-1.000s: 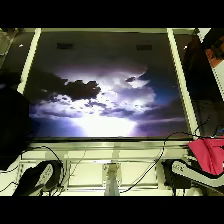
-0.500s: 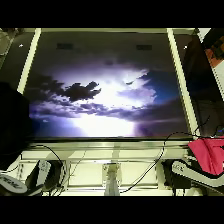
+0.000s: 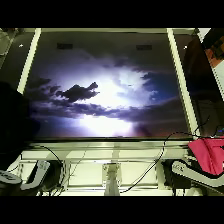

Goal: Fold the clothes and pants, and hang the long-sleeved shirts on hangers.

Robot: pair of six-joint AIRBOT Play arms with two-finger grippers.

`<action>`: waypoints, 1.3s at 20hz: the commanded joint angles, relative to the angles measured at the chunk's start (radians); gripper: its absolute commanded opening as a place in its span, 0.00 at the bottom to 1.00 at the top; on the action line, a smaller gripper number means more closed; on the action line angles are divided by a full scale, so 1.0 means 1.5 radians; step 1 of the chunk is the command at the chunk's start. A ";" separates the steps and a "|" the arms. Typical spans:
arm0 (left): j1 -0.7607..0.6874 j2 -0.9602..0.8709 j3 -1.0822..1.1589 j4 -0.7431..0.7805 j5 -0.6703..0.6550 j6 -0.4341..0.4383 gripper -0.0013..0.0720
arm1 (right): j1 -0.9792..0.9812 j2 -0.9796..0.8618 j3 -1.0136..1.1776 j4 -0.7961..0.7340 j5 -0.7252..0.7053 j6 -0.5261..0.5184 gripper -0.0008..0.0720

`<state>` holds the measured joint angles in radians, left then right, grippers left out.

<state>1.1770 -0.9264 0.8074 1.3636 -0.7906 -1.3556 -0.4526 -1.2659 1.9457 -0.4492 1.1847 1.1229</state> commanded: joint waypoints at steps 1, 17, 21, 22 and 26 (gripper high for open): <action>0.000 -0.031 -0.001 -0.024 0.018 0.037 0.93 | 0.000 0.000 0.001 0.000 0.000 0.000 0.04; -0.064 -0.080 0.017 -0.580 -0.091 0.232 0.04 | 0.000 0.000 0.001 0.000 0.000 0.000 0.04; -0.193 -0.043 0.082 -0.747 -0.117 0.297 0.04 | 0.000 0.000 0.001 0.000 0.000 0.000 0.04; -0.237 -0.033 0.107 -0.748 -0.117 0.297 0.04 | 0.000 0.000 0.001 0.000 0.000 0.000 0.04; -0.470 -0.016 0.241 -0.760 -0.110 0.291 0.04 | 0.000 0.000 0.001 0.004 0.000 0.003 0.04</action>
<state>0.6880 -0.9684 1.0451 0.2939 -0.9527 -0.9386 -0.4526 -1.2659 1.9457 -0.4484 1.1851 1.1229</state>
